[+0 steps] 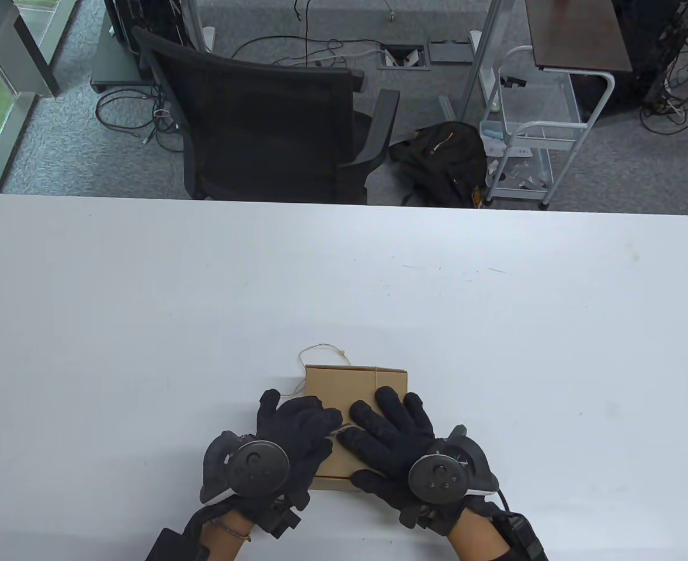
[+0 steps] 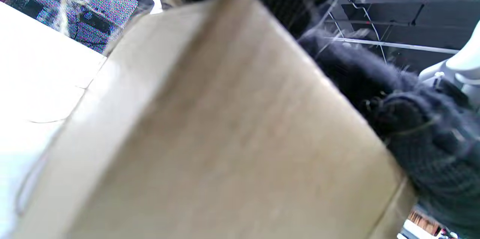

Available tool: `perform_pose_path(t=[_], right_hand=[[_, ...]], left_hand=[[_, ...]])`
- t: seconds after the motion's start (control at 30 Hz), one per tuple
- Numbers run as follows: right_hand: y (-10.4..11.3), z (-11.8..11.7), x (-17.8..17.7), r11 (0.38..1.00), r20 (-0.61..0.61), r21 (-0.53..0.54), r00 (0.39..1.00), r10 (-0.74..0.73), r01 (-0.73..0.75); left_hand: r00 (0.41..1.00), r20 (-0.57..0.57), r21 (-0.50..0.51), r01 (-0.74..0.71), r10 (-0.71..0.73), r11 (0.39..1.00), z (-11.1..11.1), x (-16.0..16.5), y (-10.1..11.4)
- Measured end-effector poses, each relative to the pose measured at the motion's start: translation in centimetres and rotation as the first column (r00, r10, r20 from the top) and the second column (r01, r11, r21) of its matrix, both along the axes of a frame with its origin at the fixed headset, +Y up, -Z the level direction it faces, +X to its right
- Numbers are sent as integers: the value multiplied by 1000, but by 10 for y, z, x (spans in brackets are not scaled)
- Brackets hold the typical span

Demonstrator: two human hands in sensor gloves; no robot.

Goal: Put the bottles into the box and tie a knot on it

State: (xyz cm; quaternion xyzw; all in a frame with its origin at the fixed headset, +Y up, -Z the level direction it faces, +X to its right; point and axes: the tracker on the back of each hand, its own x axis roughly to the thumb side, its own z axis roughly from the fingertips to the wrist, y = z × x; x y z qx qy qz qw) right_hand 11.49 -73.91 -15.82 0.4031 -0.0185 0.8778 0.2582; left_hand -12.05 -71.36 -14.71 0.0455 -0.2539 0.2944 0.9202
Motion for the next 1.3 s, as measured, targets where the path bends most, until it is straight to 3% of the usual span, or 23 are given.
perform_pose_path(t=[0.17,0.33,0.53,0.6,0.73,0.83,0.93,1.03,1.1,1.17,1.23,1.3], right_hand=[[-1,-1,3,998,-7,-11,998,-60,60],[-3,-1,3,1000,-7,-15,1000,-26,26],[-6,-1,2,995,-3,-96,1000,20,-21],[-5,-1,2,994,-3,-111,1000,17,-17],[-5,-1,1,994,-1,-110,1000,25,-25],[-5,-1,0,994,0,-106,1000,31,-31],[-5,-1,0,994,2,-104,999,38,-38],[-5,0,0,994,3,-99,999,44,-44],[-5,0,0,994,4,-99,999,49,-49],[-5,0,0,994,5,-101,999,51,-50],[-5,-1,1,994,7,-99,999,51,-50],[-4,-1,0,993,8,-101,998,55,-53]], left_hand=[[1000,7,7,22,-22,1000,0,-2,-2],[998,30,10,60,-61,998,1,0,-3],[999,48,-28,-15,16,1000,-3,-9,1],[998,18,-51,-64,65,997,-8,-21,8],[974,-148,26,-168,170,985,-10,-42,14],[974,-177,14,-138,138,990,-12,-37,11],[982,-189,-63,-11,-1,998,-15,-19,4],[980,-159,-70,111,-121,991,-16,-2,-4],[986,-153,-13,65,-66,998,-15,2,-1],[998,-60,-77,5,-10,997,-14,3,1],[993,-44,-140,-110,105,984,-14,-2,3],[973,29,-247,-215,228,945,-17,-10,7]])
